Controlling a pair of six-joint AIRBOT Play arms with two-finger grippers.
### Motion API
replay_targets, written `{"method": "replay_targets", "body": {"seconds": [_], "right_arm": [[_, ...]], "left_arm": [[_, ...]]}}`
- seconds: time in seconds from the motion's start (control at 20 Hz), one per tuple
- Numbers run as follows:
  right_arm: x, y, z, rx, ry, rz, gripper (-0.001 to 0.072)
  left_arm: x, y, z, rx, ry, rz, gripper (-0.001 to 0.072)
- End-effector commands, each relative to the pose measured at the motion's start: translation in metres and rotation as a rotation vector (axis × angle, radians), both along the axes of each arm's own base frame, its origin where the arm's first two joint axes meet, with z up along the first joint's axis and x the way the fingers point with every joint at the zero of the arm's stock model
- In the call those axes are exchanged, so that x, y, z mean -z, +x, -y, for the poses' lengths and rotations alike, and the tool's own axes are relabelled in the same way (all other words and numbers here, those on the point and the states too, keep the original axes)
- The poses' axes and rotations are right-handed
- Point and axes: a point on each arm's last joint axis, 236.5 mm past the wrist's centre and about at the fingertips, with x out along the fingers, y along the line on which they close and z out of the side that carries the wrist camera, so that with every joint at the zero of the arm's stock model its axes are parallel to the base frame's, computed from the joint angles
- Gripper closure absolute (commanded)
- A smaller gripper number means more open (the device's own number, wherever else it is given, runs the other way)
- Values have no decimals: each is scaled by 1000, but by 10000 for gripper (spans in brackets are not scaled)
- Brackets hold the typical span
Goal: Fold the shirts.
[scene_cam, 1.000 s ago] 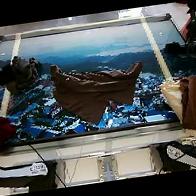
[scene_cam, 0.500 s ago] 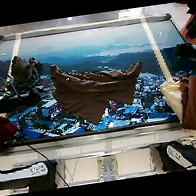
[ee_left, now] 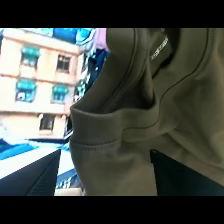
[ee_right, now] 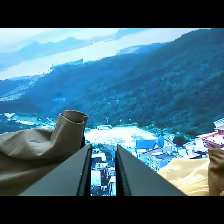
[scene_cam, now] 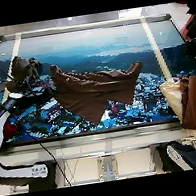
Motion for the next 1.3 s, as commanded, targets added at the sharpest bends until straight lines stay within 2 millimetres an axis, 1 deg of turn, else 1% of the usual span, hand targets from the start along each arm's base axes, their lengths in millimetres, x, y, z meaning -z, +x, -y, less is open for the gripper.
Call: {"method": "replay_targets", "body": {"seconds": [0.0, 0.05, 0.15, 0.2, 0.25, 0.3, 0.35, 0.4, 0.5, 0.55, 0.6, 0.65, 0.7, 0.75, 0.8, 0.9, 0.95, 1.15, 1.25], "right_arm": [[-13, -9, -3, -1, -5, 37, 499], [-16, -10, -3, -2, -5, 43, 499], [-16, -13, -5, -5, 1, 40, 499], [-12, -15, -6, -7, 5, 23, 499], [-6, -17, -7, -9, 14, -2, 499], [2, -18, -12, -17, 41, -27, 499], [19, -20, -21, -36, 85, -68, 499], [44, -23, -32, -57, 140, -130, 498], [115, -36, -53, -52, 293, -289, 486], [156, -46, -66, -31, 393, -376, 324], [194, -58, -81, -21, 486, -455, 230], [222, -68, -95, -9, 574, -503, 231], [242, -73, -110, 8, 672, -519, 230], [256, -76, -125, 15, 766, -516, 230], [268, -79, -135, 37, 836, -510, 230], [288, -81, -145, 90, 900, -485, 230], [295, -79, -149, 112, 921, -459, 230], [312, -68, -163, 155, 914, -389, 231], [330, -62, -164, 206, 903, -387, 232]], "left_arm": [[8, 6, 6, -32, -14, -11, 149], [9, 9, 11, -37, -42, -19, 184], [6, 6, 37, -2, -152, -62, 414], [2, 4, 49, 39, -195, -68, 547], [-4, 5, 55, 66, -217, -57, 691], [-14, 8, 60, 88, -240, -38, 689], [-23, 12, 62, 104, -254, -24, 689], [-33, 18, 63, 119, -261, -5, 689], [-56, 31, 64, 151, -266, 42, 690], [-67, 36, 66, 168, -273, 62, 690], [-79, 41, 68, 187, -276, 84, 690], [-88, 44, 69, 203, -279, 101, 690], [-96, 47, 71, 217, -282, 115, 689], [-101, 48, 72, 228, -284, 123, 690], [-105, 49, 72, 237, -286, 129, 690], [-107, 48, 73, 242, -290, 129, 689], [-107, 47, 74, 244, -291, 127, 690], [-108, 44, 76, 255, -299, 120, 689], [-108, 44, 76, 259, -301, 118, 690]]}}
